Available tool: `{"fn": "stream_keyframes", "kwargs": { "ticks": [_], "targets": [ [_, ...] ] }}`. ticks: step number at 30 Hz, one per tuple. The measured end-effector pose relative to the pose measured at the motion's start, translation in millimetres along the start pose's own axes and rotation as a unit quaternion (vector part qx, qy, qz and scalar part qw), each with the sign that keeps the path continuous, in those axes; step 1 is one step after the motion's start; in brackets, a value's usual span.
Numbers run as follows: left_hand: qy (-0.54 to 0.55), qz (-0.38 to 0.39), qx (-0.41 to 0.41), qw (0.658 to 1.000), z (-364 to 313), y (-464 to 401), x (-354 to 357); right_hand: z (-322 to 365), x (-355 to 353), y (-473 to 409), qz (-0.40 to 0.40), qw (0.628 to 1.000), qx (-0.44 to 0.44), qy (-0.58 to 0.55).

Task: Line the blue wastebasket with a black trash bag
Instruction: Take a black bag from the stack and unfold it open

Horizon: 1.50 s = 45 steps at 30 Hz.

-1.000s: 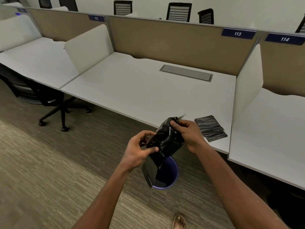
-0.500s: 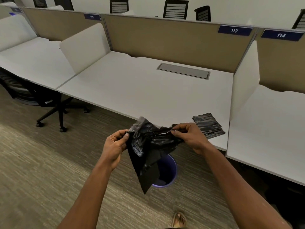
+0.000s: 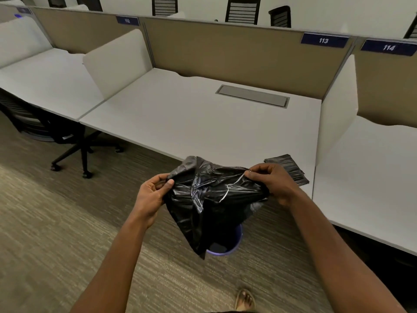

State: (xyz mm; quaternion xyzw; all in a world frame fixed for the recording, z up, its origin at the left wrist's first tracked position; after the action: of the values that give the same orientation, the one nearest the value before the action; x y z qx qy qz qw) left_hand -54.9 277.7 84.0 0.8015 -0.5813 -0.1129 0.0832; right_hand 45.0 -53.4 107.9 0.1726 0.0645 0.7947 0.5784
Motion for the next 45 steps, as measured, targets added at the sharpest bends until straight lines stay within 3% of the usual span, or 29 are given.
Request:
{"fn": "stream_keyframes", "kwargs": {
  "ticks": [5, 13, 18, 20, 22, 24, 26, 29, 31, 34, 39, 42, 45],
  "targets": [
    [0.026, -0.033, -0.014, 0.999, 4, -5, -21, 21, -20, -2, -0.05, 0.997, -0.05, -0.009],
    [0.157, -0.05, -0.055, 0.985, 35, -7, -36, 28, -45, 5, -0.155, 0.972, -0.148, -0.1],
    [0.166, -0.064, -0.053, 0.983, 34, -8, -43, 21, -30, 12, -0.119, 0.973, -0.172, -0.096],
    [0.103, -0.094, -0.018, 0.99, 17, -9, -42, 14, -15, 11, -0.078, 0.981, -0.164, -0.065],
    [-0.089, -0.143, 0.048, 0.985, -12, -7, -36, 6, 4, 8, -0.031, 0.988, -0.145, -0.031],
    [-0.338, -0.148, 0.124, 0.921, -43, -4, -10, -1, 23, 6, 0.003, 0.992, -0.125, -0.019],
    [-0.458, -0.072, 0.164, 0.871, -57, -7, 29, -5, 41, 3, 0.029, 0.992, -0.121, -0.011],
    [-0.487, 0.094, 0.09, 0.864, -37, -11, 76, -7, 63, -1, 0.057, 0.991, -0.125, 0.013],
    [-0.484, 0.113, 0.059, 0.866, -17, -15, 86, -7, 68, -1, 0.067, 0.991, -0.116, 0.031],
    [-0.498, 0.095, 0.081, 0.858, -5, -16, 86, -2, 57, -3, 0.05, 0.988, -0.121, 0.087],
    [-0.454, 0.141, 0.067, 0.877, 8, -20, 80, 14, 12, -11, -0.039, 0.953, -0.175, 0.246],
    [-0.318, 0.194, 0.016, 0.928, 13, -15, 89, 17, 0, -16, -0.087, 0.945, -0.177, 0.262],
    [-0.185, 0.129, -0.034, 0.974, 17, -13, 94, 24, -3, 0, -0.179, 0.908, -0.23, 0.3]
  ]
}}
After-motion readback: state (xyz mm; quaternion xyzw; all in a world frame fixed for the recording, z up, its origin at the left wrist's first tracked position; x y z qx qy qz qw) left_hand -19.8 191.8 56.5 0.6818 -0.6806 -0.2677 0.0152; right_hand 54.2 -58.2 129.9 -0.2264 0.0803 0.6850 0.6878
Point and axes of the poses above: each hand's wrist, its own y-axis away from the middle knuckle, its own x-axis out of the palm, z = x × y, the point moved 8 cm from there along -y, towards the middle knuckle, and after that the axes turned 14 degrees about -y, right-handed, at the moved point
